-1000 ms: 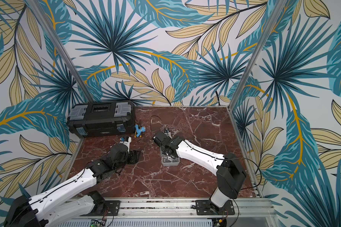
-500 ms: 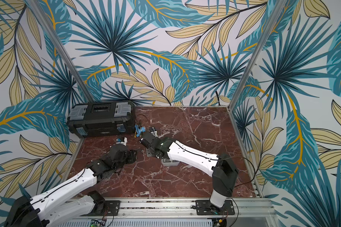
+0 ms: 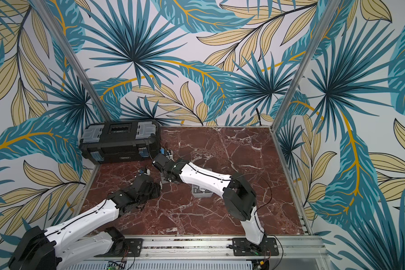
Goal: Put the socket on the desktop into the storage box
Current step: Pick up the socket head at the center of the board.
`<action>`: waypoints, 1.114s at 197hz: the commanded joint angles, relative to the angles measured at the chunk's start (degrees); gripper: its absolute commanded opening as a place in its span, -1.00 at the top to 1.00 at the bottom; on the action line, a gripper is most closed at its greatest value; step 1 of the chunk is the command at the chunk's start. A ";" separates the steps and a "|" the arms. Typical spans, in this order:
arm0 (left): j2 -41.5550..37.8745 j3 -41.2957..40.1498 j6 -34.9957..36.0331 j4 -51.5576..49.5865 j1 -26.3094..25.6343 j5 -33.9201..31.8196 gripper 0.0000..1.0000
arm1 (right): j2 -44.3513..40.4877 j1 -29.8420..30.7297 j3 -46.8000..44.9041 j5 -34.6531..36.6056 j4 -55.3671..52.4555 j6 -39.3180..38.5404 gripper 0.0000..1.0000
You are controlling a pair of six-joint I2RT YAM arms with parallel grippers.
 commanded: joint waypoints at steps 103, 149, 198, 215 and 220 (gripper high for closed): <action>-7.80 -5.21 -2.74 -3.95 1.00 -1.37 0.04 | 13.55 -1.60 8.90 -1.97 -2.79 -0.43 -0.11; -8.01 -4.76 -2.23 -3.61 1.06 -1.09 0.04 | 15.83 -1.69 9.99 -1.21 -2.97 -0.64 -0.01; -8.06 -5.06 -2.07 -3.22 1.06 -0.94 0.04 | 17.28 -1.69 10.25 -0.85 -3.14 -0.81 0.15; -7.99 -5.09 -1.98 -3.14 1.10 -0.93 0.04 | 17.45 -1.69 10.17 -0.72 -3.38 -0.54 0.35; -7.96 -5.09 -1.97 -3.02 1.13 -0.89 0.04 | 17.36 -1.66 10.06 -0.74 -3.50 -0.43 0.39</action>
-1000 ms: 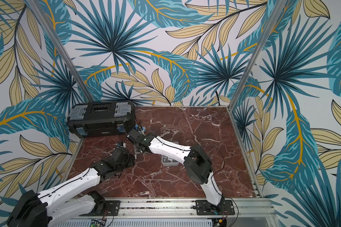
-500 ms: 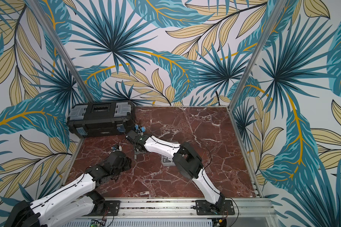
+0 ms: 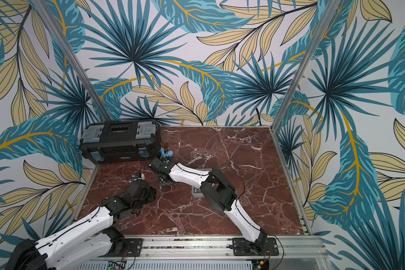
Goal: Put the socket on the desktop into the storage box
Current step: Pick up the socket head at the center of the board.
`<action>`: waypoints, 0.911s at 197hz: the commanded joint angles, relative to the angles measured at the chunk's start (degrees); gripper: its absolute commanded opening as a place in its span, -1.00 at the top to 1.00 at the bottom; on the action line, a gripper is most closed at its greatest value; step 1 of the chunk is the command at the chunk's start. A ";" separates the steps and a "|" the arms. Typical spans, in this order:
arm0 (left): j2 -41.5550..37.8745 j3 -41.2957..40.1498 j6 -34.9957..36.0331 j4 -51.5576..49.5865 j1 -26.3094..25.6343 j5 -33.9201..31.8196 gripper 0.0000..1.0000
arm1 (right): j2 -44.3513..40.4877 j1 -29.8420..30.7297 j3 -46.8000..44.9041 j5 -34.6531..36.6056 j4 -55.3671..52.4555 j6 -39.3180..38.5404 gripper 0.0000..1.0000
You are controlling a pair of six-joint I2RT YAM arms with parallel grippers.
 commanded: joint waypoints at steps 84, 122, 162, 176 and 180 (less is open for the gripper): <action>-1.51 1.77 6.51 6.17 0.50 6.45 0.01 | -15.03 -0.05 -11.53 3.90 0.35 1.05 1.00; -1.50 1.78 9.61 14.92 0.42 18.58 0.14 | -31.28 -1.06 -26.69 -0.18 8.52 2.72 1.00; -1.94 2.19 13.14 22.98 -5.74 23.50 0.03 | -46.35 -5.72 -46.00 -13.81 22.27 8.23 1.00; -1.40 4.40 16.32 21.73 -10.15 20.17 -0.05 | -51.41 -6.95 -51.73 -16.77 25.81 9.60 1.00; -1.06 5.05 16.97 21.58 -11.15 19.51 -0.06 | -52.85 -7.23 -53.07 -17.43 26.45 9.80 1.00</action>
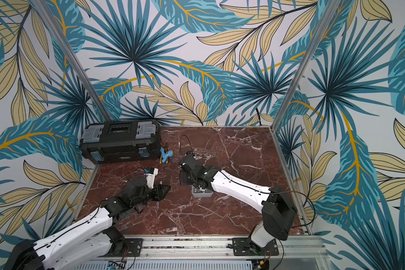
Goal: Put the socket on the desktop into the storage box
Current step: Pick up the socket head at the center of the board.
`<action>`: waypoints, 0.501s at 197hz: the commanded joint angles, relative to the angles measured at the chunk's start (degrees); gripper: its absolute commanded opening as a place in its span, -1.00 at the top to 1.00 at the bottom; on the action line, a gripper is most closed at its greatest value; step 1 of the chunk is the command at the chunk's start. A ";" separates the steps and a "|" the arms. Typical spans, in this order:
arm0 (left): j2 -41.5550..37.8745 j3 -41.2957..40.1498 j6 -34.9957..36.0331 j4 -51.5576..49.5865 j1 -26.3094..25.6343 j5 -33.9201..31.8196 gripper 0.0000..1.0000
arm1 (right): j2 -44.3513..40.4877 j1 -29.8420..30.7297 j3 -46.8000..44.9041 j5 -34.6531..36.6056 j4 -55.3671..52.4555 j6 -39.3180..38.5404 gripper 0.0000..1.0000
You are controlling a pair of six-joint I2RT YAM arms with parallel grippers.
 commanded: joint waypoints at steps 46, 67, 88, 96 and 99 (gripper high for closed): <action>3.07 6.01 9.06 8.35 -10.38 1.73 -0.05 | -19.48 -6.38 -19.13 -14.60 13.36 6.97 1.00; 4.69 7.74 10.34 8.48 -12.27 0.98 -0.02 | -23.01 -8.48 -21.97 -18.24 14.06 7.96 1.00; 6.65 9.75 11.76 7.96 -14.04 0.45 0.00 | -24.33 -10.51 -24.19 -24.29 17.03 9.84 1.00; 7.25 10.33 12.13 8.00 -14.50 0.40 0.00 | -24.56 -11.04 -24.79 -25.81 17.91 10.73 1.00; 7.51 10.50 12.23 8.04 -14.74 0.33 0.01 | -24.68 -11.15 -25.04 -26.24 18.32 11.00 1.00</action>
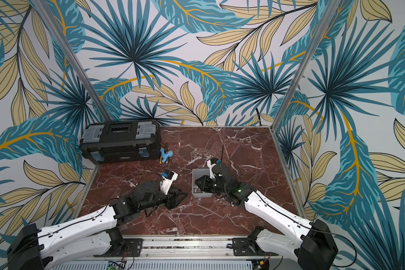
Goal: Put the socket on the desktop into the storage box
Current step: Pick up the socket head at the center of the board, then place the socket head in the storage box.
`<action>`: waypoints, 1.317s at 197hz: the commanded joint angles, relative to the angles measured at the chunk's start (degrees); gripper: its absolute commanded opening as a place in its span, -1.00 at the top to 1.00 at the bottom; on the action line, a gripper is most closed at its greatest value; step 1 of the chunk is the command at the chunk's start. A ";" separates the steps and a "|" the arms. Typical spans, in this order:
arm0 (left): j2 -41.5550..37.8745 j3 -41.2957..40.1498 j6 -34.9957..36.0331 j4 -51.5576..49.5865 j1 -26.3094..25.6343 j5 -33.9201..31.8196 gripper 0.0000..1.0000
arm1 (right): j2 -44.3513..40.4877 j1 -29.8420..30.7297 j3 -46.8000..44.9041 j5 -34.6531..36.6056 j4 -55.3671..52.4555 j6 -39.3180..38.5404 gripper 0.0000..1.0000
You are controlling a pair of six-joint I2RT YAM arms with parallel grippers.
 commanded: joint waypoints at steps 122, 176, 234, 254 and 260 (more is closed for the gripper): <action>2.65 4.90 3.70 2.44 -3.62 -2.68 0.03 | 2.35 -3.76 -1.50 -8.27 0.98 3.17 1.00; 2.30 4.99 3.31 -0.26 -3.68 -7.63 0.03 | 3.61 -3.85 2.41 -4.13 -6.14 1.58 1.00; -0.28 3.73 1.90 -4.64 -3.63 -15.89 0.02 | 5.26 -3.83 7.61 4.75 -16.76 -1.23 1.00; -1.42 3.03 1.18 -5.26 -3.54 -18.58 0.02 | 6.05 -3.85 9.02 6.42 -18.87 -1.99 1.00; -1.84 2.77 0.86 -5.18 -3.48 -19.59 0.02 | 6.37 -3.85 9.50 7.02 -19.65 -2.20 1.00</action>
